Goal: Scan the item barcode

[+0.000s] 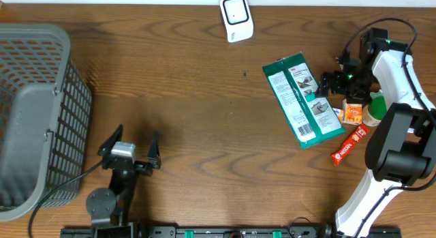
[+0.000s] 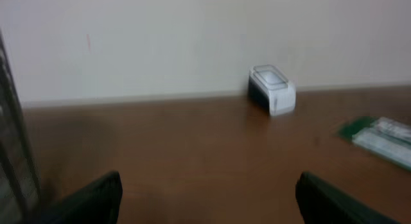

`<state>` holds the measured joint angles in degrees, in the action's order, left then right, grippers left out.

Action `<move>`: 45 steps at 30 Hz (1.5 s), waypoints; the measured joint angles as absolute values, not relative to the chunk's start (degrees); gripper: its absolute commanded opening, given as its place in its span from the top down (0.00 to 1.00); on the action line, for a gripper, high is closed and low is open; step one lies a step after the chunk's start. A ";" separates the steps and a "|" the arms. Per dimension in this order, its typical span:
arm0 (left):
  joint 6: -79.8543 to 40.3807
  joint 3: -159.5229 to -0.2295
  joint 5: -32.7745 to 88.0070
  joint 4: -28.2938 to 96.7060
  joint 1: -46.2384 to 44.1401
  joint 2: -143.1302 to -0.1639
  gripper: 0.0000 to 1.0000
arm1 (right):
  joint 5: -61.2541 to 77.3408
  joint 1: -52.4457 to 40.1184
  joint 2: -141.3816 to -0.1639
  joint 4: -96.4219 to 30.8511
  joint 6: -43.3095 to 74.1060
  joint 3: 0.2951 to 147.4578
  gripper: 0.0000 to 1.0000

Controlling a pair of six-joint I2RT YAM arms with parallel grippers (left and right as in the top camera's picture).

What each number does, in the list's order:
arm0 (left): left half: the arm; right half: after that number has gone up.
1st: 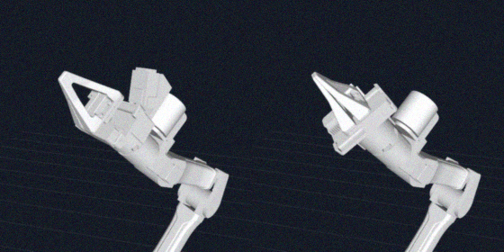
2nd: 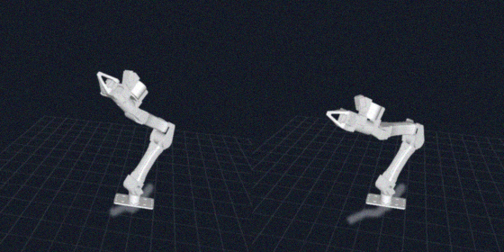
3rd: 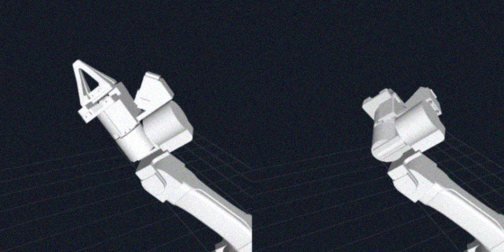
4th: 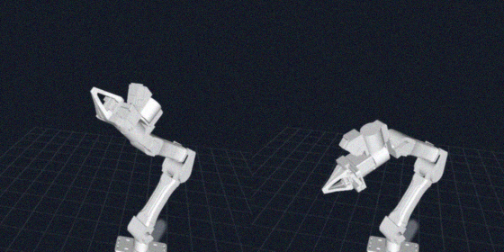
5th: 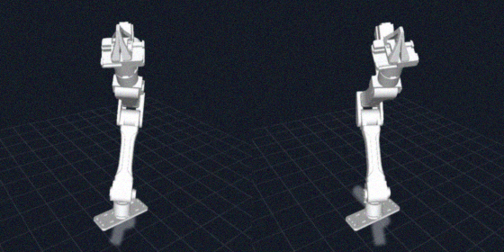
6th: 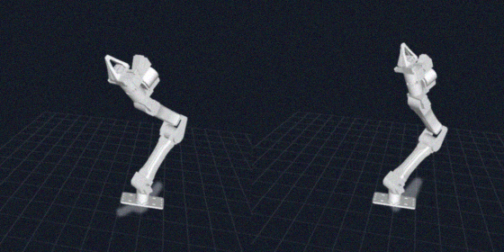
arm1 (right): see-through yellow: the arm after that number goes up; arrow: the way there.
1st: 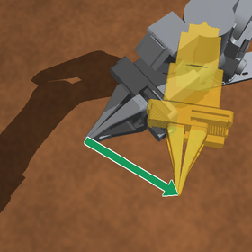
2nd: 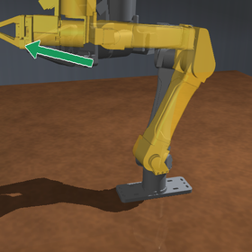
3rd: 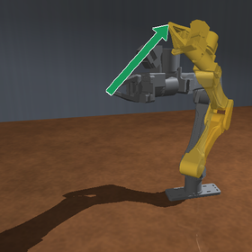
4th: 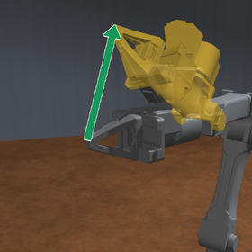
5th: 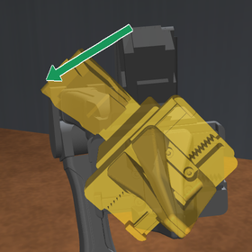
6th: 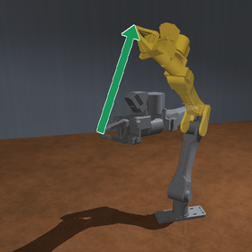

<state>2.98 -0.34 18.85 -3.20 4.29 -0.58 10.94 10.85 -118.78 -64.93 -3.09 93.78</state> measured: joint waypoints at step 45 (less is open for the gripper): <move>2.74 -1.17 9.43 1.15 4.29 -0.62 0.13 | 10.94 10.85 -118.78 -64.90 -3.07 93.73 0.01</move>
